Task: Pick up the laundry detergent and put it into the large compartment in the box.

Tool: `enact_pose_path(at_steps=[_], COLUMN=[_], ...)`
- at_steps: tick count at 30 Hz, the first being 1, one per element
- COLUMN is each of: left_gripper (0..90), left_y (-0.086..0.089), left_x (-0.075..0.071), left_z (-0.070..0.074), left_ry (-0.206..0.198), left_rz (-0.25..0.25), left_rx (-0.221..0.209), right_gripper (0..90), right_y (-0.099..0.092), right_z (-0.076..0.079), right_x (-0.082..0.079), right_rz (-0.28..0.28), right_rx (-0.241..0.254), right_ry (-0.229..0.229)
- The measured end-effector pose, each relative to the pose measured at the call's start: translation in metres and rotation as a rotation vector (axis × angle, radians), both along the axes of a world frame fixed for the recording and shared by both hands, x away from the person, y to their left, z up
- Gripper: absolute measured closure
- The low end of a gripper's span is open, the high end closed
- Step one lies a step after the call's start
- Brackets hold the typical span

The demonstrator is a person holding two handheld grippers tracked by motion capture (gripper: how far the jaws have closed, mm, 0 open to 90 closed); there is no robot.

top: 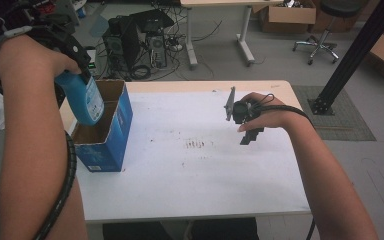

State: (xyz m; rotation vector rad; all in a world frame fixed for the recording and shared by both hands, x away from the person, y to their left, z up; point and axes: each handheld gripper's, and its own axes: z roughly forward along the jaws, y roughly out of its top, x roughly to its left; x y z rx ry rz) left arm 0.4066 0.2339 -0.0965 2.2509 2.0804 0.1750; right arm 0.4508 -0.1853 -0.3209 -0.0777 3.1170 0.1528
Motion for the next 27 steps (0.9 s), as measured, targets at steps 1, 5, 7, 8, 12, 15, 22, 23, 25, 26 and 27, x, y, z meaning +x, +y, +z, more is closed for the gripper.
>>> enact_pose_path(at_steps=[1, 5, 7, 8, 12, 15, 22, 23, 25, 26, 27], left_gripper=[39.6, 39.6, 39.5, 39.5, 39.6, 39.6, 39.5, 39.5, 39.5, 39.5, 39.5], left_y=[0.001, 0.004, 0.006, 0.007, 0.008, 0.009, 0.012, 0.012, 0.013, 0.013, 0.013], left_x=[0.001, 0.003, 0.004, 0.005, 0.006, 0.007, 0.011, 0.012, 0.014, 0.014, 0.014], left_z=[-0.001, -0.007, -0.010, -0.012, -0.020, -0.026, -0.050, -0.054, -0.062, -0.066, -0.069], left_ry=[-0.001, 0.003, 0.004, 0.006, 0.025, 0.032, 0.044, 0.045, 0.055, 0.064, 0.069], left_rz=[0.004, 0.004, 0.006, 0.010, 0.007, 0.001, -0.010, -0.012, -0.014, -0.015, -0.018], left_rx=[0.001, -0.003, -0.007, -0.011, -0.007, -0.004, -0.013, -0.015, -0.020, -0.022, -0.025], right_gripper=[16.5, 16.5, 16.5, 16.5, 16.5, 16.5, 16.5, 16.6, 16.6, 16.5, 16.5], right_y=[0.000, 0.000, 0.000, 0.000, -0.001, -0.001, 0.002, 0.003, 0.003, 0.003, 0.003], right_z=[0.001, 0.006, 0.009, 0.011, 0.013, 0.014, 0.019, 0.019, 0.021, 0.022, 0.022], right_x=[0.000, 0.000, -0.001, -0.001, -0.002, -0.003, -0.006, -0.006, -0.006, -0.007, -0.007], right_rz=[0.000, -0.002, -0.002, -0.001, -0.007, -0.011, -0.006, -0.004, -0.003, -0.004, -0.004], right_rx=[0.001, -0.003, -0.005, -0.003, -0.006, -0.012, -0.017, -0.018, -0.021, -0.021, -0.020], right_ry=[0.000, -0.003, -0.005, -0.005, -0.008, -0.008, -0.014, -0.015, -0.018, -0.019, -0.020])
